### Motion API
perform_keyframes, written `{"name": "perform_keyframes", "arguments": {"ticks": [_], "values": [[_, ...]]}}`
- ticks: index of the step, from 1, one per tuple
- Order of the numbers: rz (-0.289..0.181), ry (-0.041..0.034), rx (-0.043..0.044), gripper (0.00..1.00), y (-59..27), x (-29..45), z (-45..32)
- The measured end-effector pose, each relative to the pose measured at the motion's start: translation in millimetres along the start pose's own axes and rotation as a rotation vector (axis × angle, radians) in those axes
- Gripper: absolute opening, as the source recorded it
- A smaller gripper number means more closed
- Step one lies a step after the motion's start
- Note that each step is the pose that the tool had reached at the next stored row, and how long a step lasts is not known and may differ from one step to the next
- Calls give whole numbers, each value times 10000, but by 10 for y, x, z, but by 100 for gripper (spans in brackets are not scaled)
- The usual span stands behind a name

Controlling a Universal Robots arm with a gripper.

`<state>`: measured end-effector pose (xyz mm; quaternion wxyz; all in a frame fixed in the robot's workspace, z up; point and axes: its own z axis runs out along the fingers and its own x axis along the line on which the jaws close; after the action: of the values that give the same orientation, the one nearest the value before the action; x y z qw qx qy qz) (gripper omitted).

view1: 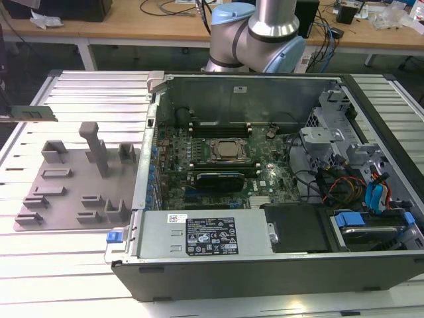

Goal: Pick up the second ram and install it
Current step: 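Pick up the second ram and move it above second insertion slot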

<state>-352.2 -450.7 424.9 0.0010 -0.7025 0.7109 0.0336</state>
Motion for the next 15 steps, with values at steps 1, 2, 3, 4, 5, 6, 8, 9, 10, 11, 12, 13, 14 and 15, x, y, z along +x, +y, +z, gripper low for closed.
{"name": "perform_keyframes", "arguments": {"ticks": [1,2,3,4,5,6,8,9,10,11,12,13,14,15], "values": [[3,-1,1,10,-50,-2,-1],[4,-1,1,10,-94,-2,-3],[4,-1,1,10,-139,-3,-5],[2,-1,1,10,-207,-3,-8],[3,-1,0,10,-318,-5,-14],[2,-2,1,10,-447,-6,-19],[3,-1,1,10,-557,-8,-24],[4,-2,0,10,-607,-9,-27],[2,-2,0,10,-682,-10,-30],[2,-1,0,10,-740,-10,-33],[3,-1,0,10,-782,-11,-35],[4,-1,0,10,-834,-12,-37],[4,-2,1,10,-858,-12,-38],[3,-1,0,10,-881,-13,-39]]}}
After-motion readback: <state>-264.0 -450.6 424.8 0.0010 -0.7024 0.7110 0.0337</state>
